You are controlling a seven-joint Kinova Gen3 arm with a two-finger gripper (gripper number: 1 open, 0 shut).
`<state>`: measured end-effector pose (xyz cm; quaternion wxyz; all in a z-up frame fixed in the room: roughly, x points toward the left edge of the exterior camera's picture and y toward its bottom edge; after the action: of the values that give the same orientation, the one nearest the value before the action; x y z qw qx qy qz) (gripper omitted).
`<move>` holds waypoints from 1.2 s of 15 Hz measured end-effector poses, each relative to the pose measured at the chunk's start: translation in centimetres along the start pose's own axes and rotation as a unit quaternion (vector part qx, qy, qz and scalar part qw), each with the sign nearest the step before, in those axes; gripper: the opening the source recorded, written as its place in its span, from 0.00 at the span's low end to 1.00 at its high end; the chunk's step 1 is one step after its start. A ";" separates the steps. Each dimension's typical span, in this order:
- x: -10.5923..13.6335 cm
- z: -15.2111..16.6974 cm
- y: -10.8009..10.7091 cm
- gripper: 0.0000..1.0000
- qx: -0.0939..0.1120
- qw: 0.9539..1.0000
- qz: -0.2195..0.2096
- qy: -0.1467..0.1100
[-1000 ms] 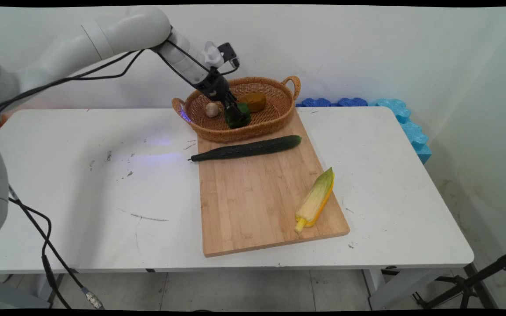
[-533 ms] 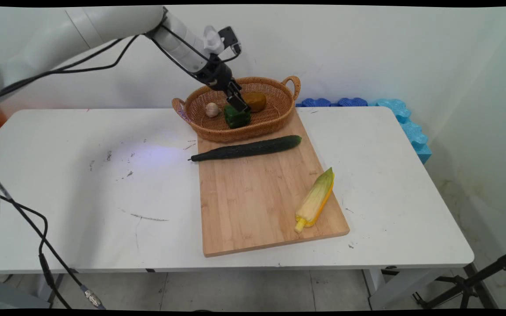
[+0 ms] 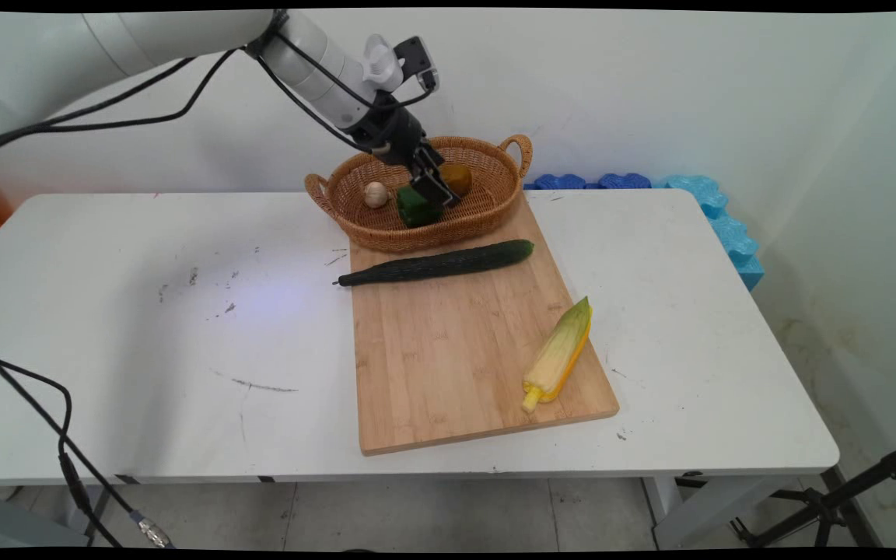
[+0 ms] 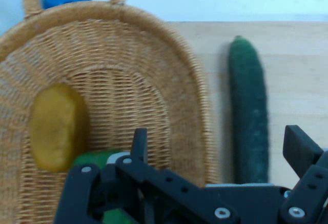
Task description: Pick up the cucumber from the cutting board
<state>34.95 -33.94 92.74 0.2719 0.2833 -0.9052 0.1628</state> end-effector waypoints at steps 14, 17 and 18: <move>-1.1 1.1 5.7 1.00 -0.021 0.999 0.025 -0.038; -1.8 2.3 6.2 1.00 -0.018 0.998 0.034 -0.056; -2.0 2.5 6.3 1.00 -0.017 0.997 0.035 -0.059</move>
<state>31.52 -29.30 88.68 0.2172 0.2556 -0.9317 0.1395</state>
